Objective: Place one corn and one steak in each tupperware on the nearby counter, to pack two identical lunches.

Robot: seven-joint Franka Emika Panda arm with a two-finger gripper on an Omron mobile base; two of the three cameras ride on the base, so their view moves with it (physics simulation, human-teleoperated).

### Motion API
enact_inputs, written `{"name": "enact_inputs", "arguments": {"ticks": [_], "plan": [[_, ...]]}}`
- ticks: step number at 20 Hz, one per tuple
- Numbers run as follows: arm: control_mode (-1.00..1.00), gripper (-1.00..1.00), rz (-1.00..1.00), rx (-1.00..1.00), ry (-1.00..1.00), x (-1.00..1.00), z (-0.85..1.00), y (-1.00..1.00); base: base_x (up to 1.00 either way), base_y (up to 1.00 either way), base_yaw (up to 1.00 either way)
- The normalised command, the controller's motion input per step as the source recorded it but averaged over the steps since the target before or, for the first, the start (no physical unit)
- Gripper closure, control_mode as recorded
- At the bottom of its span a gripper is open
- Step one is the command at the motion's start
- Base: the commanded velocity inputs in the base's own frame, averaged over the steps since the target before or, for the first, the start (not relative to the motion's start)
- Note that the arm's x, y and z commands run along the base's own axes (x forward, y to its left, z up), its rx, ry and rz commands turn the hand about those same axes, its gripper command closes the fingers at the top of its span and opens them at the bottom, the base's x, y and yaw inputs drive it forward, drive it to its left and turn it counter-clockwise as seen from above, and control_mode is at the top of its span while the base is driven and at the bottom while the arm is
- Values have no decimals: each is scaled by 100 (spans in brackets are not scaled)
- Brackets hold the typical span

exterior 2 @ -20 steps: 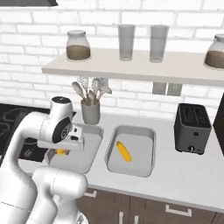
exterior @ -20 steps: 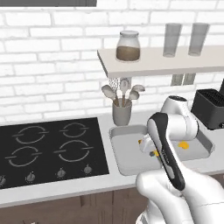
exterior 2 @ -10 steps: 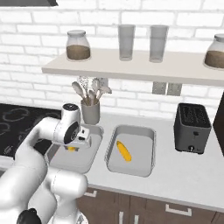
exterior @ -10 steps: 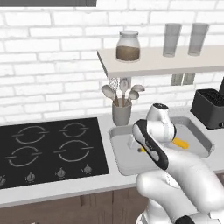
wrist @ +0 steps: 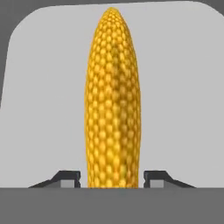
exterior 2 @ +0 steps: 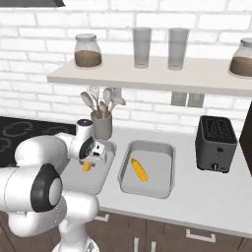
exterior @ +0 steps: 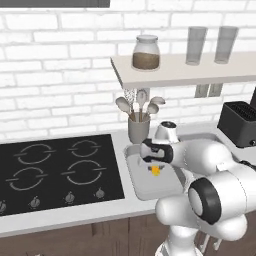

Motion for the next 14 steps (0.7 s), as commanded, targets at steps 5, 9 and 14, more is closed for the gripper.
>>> {"name": "enact_inputs", "arguments": {"ticks": [5,9,14], "plan": [[-100,-100,-7,0,10,-35,78,0,0,0,0],[-100,-100,-8,0,0,-97,50,0,0,0,0],[-100,-100,-7,0,-2,-100,24,0,0,0,0]]}}
